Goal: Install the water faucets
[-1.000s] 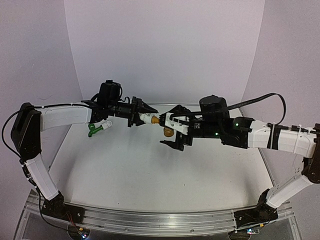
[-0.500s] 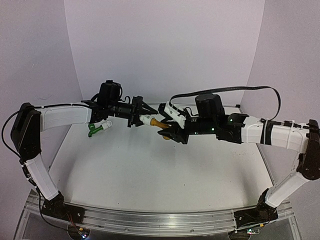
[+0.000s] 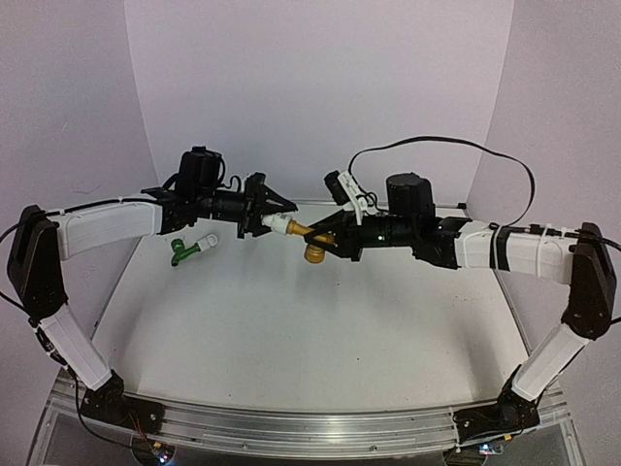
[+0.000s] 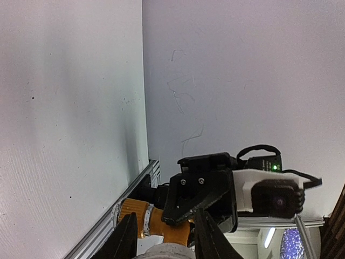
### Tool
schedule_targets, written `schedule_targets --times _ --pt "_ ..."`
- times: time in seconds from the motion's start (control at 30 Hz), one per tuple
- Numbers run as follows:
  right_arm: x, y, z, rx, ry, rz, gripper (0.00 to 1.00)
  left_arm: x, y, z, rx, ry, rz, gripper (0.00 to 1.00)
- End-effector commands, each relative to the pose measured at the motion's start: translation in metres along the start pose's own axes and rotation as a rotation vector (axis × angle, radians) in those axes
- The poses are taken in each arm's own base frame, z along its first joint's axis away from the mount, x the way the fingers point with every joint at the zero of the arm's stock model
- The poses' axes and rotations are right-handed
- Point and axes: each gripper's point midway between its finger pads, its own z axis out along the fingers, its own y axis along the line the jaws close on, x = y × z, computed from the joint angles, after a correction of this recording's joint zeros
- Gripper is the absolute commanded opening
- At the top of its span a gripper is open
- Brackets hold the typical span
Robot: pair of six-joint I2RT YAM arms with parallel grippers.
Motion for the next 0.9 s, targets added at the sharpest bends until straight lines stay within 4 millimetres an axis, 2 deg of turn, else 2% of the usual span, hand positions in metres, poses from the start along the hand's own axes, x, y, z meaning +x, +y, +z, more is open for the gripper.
schedule_targets --times 0.0,0.07,0.17,0.23,0.33,0.43,0.53,0.7,0.8,0.87 --pt "-0.015 0.044 0.001 -0.364 0.006 0.443 0.0 0.017 -0.072 -0.023 0.166 -0.034 0.496 0.0" --pt "-0.016 0.047 0.001 -0.391 0.012 0.49 0.03 0.015 -0.068 -0.024 0.149 -0.062 0.497 0.0" --pt "-0.017 0.04 -0.003 -0.314 -0.017 0.468 0.48 0.002 -0.051 -0.024 0.098 -0.118 0.407 0.0" --pt "-0.017 0.032 -0.011 -0.214 -0.028 0.429 0.68 -0.009 -0.03 -0.025 0.046 -0.158 0.316 0.0" --pt "-0.015 0.017 -0.026 -0.045 -0.03 0.37 0.95 -0.025 0.023 -0.032 -0.129 -0.227 0.135 0.0" --pt "-0.006 0.005 -0.043 0.097 -0.02 0.334 0.98 -0.037 0.085 -0.051 -0.403 -0.301 0.006 0.0" --pt "0.002 0.002 -0.057 0.169 -0.017 0.316 0.98 -0.042 0.119 -0.072 -0.52 -0.356 -0.024 0.0" --pt "0.016 0.001 -0.071 0.225 0.009 0.323 0.98 -0.057 0.168 -0.103 -0.553 -0.396 -0.17 0.0" --pt "0.022 0.002 -0.078 0.249 0.024 0.328 0.98 -0.055 0.197 -0.108 -0.497 -0.348 -0.314 0.0" --pt "0.024 0.004 -0.083 0.257 0.026 0.328 0.98 -0.054 0.209 -0.112 -0.465 -0.334 -0.381 0.02"
